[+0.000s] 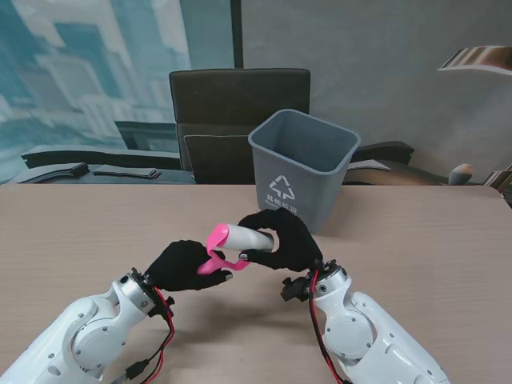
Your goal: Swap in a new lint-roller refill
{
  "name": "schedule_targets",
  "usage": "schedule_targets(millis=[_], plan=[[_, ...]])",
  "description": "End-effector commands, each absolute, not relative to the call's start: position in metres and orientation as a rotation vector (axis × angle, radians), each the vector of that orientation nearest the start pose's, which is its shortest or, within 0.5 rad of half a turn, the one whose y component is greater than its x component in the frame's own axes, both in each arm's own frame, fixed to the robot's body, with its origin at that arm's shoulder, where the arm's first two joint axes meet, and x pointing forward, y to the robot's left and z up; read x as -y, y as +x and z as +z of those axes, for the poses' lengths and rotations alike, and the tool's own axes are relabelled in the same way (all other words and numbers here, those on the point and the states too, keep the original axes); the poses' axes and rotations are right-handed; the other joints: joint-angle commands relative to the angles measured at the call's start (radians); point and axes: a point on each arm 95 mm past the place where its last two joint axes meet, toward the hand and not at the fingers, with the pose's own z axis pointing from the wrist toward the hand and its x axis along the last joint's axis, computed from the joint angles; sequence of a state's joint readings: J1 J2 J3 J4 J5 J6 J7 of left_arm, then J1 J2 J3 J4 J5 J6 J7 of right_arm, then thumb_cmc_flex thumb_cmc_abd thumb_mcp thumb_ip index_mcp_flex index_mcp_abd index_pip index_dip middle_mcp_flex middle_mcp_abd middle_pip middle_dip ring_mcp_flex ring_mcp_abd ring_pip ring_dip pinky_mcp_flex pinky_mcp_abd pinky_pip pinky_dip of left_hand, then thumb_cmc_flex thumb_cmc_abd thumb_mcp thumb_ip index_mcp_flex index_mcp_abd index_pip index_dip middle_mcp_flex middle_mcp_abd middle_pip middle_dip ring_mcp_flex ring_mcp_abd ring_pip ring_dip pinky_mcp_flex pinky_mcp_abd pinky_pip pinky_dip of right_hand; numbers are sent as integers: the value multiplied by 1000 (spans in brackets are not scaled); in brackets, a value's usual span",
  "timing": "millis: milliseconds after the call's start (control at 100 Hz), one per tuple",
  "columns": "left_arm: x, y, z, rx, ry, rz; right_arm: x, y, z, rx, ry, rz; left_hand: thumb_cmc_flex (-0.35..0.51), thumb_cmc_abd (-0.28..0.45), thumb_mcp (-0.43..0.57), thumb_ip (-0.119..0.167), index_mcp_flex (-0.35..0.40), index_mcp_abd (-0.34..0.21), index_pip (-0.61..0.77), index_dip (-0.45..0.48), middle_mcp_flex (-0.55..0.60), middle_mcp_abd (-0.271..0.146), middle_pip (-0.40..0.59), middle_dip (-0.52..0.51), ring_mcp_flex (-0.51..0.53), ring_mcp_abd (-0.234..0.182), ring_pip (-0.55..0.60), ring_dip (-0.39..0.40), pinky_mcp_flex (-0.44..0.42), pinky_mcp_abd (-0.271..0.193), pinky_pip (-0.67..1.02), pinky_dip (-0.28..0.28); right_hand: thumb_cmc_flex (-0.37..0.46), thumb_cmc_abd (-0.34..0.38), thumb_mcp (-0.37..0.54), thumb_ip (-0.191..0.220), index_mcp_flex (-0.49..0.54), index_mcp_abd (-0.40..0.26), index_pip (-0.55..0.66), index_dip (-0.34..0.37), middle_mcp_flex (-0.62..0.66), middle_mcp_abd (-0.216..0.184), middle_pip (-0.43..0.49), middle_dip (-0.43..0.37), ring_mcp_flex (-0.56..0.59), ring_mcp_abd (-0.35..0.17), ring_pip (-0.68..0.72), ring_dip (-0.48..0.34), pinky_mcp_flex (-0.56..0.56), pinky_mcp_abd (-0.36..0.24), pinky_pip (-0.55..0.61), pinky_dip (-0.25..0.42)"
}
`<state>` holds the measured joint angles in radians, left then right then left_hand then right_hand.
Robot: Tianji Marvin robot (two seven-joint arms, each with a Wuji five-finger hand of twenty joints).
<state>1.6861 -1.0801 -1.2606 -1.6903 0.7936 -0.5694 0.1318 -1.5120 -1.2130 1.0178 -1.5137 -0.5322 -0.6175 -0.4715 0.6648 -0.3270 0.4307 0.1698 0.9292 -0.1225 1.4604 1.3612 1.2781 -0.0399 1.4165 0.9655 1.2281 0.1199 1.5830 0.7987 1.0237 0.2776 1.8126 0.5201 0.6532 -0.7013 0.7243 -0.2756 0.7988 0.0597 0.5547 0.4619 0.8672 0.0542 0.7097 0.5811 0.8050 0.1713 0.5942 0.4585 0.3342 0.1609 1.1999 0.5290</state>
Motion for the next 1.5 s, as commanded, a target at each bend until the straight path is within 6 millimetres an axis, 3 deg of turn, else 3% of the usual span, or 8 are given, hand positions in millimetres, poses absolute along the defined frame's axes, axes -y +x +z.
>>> schedule_targets(millis=[0, 920, 1070, 1180, 1270, 1490], plan=[[34, 344, -302, -1572, -1002, -2173, -103, 364, -294, 978, -1217, -2831, -11, 13, -9, -10, 19, -21, 73, 34, 66, -31, 132, 20, 42, 10, 217, 19, 52, -34, 257, -19, 70, 191, 160, 15, 181, -135, 454, 85, 25, -25, 9, 1, 13, -175, 10, 6, -2, -66, 15, 11], [35, 345, -302, -1565, -1051, -2186, -105, 359, -290, 909, -1188, -2838, -11, 14, -10, -10, 18, -19, 72, 34, 66, -31, 132, 20, 42, 10, 217, 19, 52, -33, 258, -20, 66, 183, 166, 10, 182, -143, 457, 77, 33, -30, 8, -5, 18, -180, 12, 5, -3, -68, 18, 9], [35, 345, -303, -1599, -1053, -2185, -109, 361, -289, 893, -1189, -2830, -12, 19, -8, -9, 26, -18, 77, 34, 66, -31, 133, 21, 42, 10, 217, 19, 53, -32, 261, -18, 45, 176, 169, 6, 190, -182, 457, 74, 59, -75, -14, -29, 28, -198, 15, 5, -4, -73, 17, 7], [35, 347, -304, -1633, -1032, -2170, -112, 361, -288, 881, -1189, -2816, -20, 49, -30, -28, 45, -17, 84, 34, 65, -25, 144, 28, 42, 24, 223, 23, 52, -19, 264, -9, 30, 157, 193, 5, 201, -203, 461, 68, 95, -87, -34, -55, 43, -207, 15, 4, -3, -76, 16, 6], [35, 347, -305, -1656, -1019, -2160, -114, 361, -288, 876, -1185, -2806, -10, 90, -84, -63, 56, -18, 86, 37, 65, -20, 152, 30, 41, 34, 229, 25, 53, -12, 264, 6, 24, 149, 203, 3, 205, -210, 461, 65, 106, -90, -40, -62, 50, -210, 15, 4, -3, -77, 16, 6], [35, 346, -306, -1721, -1016, -2140, -119, 361, -288, 853, -1182, -2802, 6, 86, -90, -63, 68, -16, 88, 37, 65, -17, 158, 32, 41, 39, 234, 26, 53, -8, 266, 13, 20, 148, 211, 1, 207, -212, 462, 62, 109, -95, -46, -68, 55, -211, 15, 4, -1, -79, 15, 4]])
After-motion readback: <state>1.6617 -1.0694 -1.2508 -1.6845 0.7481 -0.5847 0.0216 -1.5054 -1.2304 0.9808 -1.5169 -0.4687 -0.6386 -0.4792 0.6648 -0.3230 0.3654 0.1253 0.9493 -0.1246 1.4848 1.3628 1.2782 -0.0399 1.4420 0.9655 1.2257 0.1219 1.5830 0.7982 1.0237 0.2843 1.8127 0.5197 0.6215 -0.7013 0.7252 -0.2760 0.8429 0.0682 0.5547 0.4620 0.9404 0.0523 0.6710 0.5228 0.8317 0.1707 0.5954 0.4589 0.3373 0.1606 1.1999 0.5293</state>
